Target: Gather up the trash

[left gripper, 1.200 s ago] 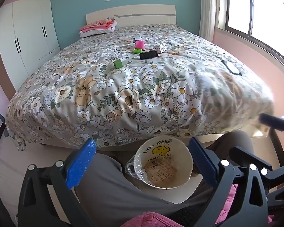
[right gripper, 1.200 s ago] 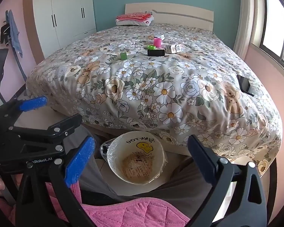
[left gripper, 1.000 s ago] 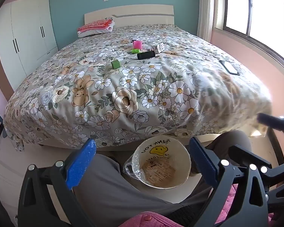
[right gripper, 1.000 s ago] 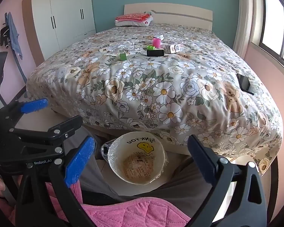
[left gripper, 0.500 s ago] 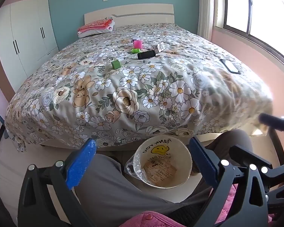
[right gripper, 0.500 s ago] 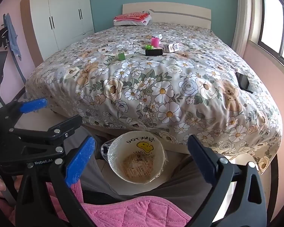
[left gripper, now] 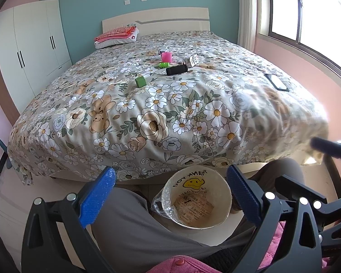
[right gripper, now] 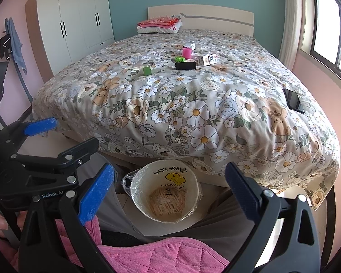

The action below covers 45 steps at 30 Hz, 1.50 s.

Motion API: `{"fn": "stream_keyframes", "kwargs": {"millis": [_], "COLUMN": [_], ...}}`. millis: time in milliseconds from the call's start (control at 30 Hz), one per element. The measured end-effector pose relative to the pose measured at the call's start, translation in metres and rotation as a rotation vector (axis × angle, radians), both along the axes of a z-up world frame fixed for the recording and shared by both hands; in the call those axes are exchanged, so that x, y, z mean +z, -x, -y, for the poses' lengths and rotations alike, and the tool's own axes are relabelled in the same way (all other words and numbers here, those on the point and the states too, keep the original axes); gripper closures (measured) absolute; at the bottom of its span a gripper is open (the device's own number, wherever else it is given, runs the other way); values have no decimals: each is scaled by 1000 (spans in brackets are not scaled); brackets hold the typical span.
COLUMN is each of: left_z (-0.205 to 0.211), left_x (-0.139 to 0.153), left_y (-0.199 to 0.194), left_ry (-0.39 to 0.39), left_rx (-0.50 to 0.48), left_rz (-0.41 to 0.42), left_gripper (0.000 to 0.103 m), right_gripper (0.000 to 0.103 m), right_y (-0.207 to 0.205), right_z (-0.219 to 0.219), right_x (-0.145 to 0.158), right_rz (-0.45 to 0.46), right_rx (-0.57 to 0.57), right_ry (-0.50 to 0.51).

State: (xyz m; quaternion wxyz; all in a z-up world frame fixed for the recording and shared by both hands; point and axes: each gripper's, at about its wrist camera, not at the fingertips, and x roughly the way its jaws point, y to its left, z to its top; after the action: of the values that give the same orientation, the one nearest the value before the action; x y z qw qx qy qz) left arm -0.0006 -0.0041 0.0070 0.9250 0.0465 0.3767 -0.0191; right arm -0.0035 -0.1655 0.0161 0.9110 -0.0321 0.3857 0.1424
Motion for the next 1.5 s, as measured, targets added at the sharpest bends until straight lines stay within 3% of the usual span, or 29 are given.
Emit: {"fn": "stream_keyframes", "kwargs": {"millis": [1500], "left_z": [-1], "left_x": [-3], "left_y": [2], "left_ry": [2], "left_rx": [-1], "left_rz": [-5], "left_gripper": [3], "right_gripper": [7], "right_y": [1], "right_z": [2], "right_x": [-4], "right_rz": [-1], "right_rx": [2], "right_ry": [0]}}
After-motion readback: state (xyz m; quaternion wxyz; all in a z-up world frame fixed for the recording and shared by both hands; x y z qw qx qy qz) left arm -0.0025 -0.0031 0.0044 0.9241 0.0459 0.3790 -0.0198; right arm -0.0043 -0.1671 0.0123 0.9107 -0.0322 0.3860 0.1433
